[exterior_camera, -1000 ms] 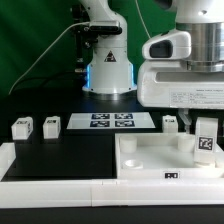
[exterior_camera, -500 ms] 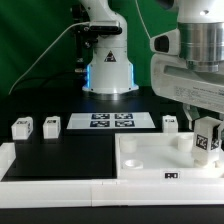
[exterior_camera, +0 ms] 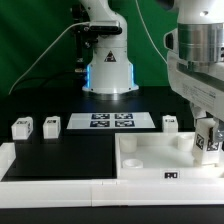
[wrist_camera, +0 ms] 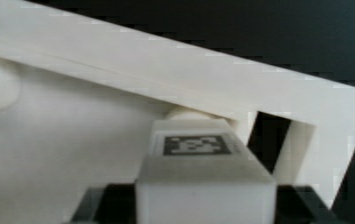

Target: Assemble one leg

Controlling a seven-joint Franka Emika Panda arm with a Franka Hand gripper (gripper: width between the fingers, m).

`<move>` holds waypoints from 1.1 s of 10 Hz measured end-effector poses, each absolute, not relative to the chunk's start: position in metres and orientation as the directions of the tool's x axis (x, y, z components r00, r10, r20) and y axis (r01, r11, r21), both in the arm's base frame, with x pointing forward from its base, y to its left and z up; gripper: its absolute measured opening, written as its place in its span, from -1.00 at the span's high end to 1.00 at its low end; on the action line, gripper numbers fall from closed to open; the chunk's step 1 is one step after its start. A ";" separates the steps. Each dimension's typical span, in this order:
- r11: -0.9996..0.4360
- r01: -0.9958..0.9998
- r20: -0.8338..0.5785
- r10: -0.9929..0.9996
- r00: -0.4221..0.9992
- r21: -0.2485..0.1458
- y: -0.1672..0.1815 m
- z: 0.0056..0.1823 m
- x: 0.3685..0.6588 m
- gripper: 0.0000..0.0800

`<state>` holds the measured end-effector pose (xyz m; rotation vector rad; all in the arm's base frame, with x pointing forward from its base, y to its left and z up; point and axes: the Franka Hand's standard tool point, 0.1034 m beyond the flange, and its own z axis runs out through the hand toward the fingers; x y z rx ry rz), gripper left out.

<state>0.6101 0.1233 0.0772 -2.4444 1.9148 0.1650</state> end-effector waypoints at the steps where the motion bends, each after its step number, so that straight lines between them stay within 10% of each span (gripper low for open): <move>1: -0.264 -0.964 -0.104 -0.960 0.259 0.038 0.124 0.077 0.610 -0.20; 2: -0.291 -0.956 -0.105 -0.953 0.286 0.035 0.124 0.077 0.610 -0.54; 11: -0.904 -0.425 -0.108 -0.418 0.902 -0.041 0.124 0.077 0.607 -0.62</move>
Offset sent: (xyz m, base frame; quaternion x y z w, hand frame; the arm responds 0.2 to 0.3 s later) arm 0.0000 0.0000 0.0000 0.0000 0.0000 0.0000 1.0000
